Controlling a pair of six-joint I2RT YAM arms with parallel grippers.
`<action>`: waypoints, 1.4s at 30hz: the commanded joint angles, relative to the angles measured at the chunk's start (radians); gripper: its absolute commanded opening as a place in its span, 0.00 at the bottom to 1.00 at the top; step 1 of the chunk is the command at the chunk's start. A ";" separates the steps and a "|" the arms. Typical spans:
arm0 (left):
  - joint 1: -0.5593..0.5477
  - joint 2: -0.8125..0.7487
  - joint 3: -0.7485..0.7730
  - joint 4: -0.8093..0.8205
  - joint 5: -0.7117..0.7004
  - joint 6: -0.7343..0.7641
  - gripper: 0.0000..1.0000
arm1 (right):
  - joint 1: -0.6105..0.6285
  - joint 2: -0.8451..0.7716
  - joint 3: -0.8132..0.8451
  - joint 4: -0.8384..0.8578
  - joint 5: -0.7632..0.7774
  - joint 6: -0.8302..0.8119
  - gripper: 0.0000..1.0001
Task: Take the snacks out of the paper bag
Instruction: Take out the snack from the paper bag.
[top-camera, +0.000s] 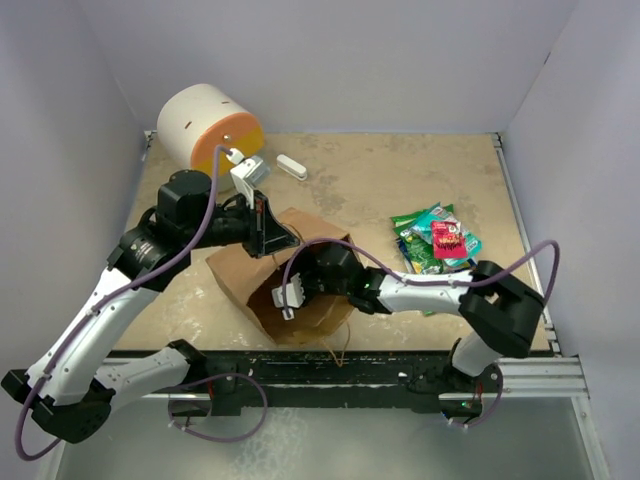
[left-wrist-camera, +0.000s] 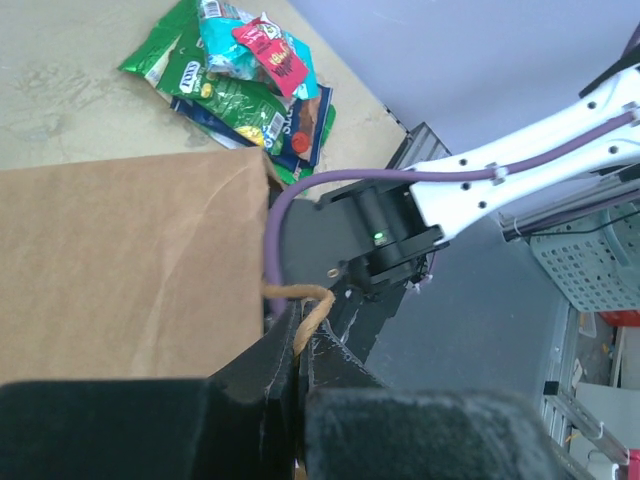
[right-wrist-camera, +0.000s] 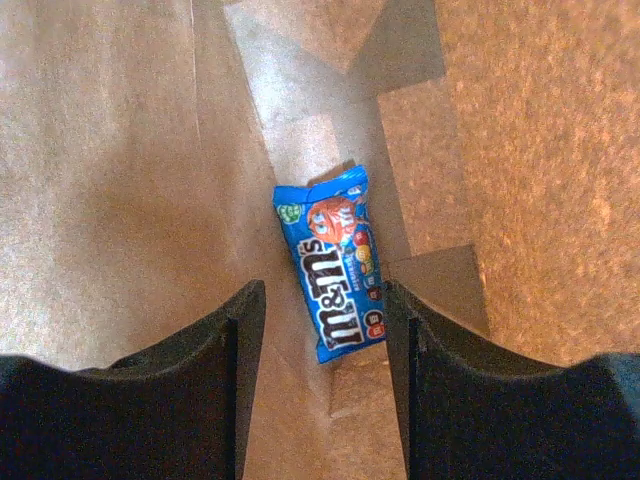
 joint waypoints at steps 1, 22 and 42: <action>0.006 0.009 0.053 0.049 0.073 0.034 0.00 | 0.003 0.083 0.051 0.125 0.083 -0.023 0.53; 0.007 0.099 0.185 -0.041 -0.093 0.091 0.00 | 0.029 0.031 -0.018 0.116 0.233 -0.054 0.58; 0.006 0.127 0.158 0.065 0.209 0.094 0.00 | 0.035 0.297 0.178 0.143 0.296 -0.033 0.68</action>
